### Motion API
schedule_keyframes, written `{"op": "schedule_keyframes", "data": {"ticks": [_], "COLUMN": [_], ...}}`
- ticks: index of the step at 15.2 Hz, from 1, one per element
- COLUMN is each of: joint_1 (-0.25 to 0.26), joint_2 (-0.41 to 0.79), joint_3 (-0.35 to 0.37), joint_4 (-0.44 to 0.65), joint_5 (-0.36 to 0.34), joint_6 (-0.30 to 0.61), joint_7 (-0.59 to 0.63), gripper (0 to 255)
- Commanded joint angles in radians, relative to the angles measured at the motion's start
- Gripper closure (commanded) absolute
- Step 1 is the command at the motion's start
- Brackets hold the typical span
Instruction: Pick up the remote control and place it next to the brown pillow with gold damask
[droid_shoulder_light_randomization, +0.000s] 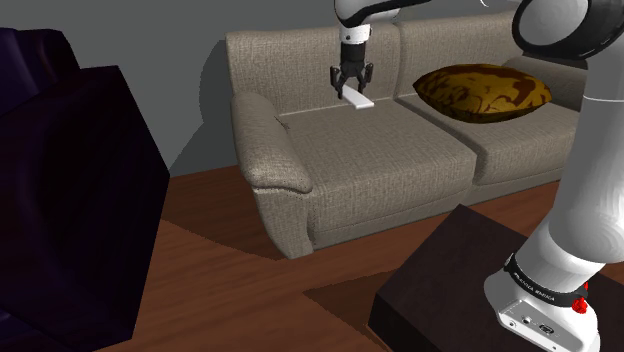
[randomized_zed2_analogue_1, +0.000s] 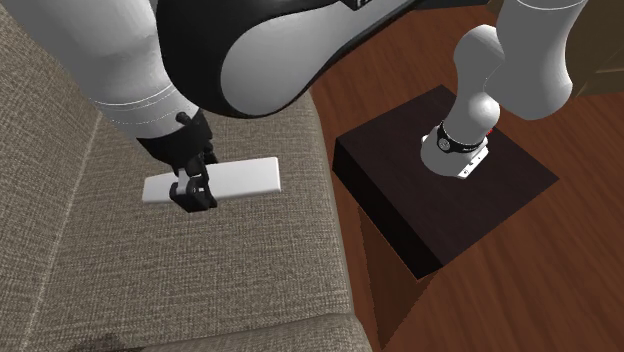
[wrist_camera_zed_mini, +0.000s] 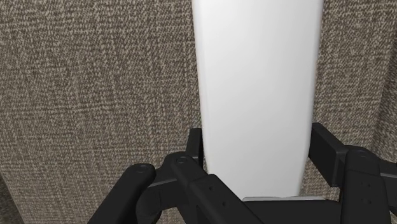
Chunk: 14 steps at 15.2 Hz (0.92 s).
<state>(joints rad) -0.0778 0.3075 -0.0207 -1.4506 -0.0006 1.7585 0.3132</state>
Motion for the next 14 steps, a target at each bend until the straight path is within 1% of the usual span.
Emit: {"op": "schedule_keyframes", "data": {"ticks": [1,13,14], "joint_1": [0.000,-0.001,-0.001], "joint_2": [0.005,0.042,0.044], "joint_3": [0.000,0.000,0.000], "joint_4": [0.035,0.253,0.260], "joint_5": [0.000,0.001,0.001], "joint_6": [-0.030,-0.211,-0.216], "joint_7": [-0.001,-0.002,-0.002], "gripper": [255,255,255]}}
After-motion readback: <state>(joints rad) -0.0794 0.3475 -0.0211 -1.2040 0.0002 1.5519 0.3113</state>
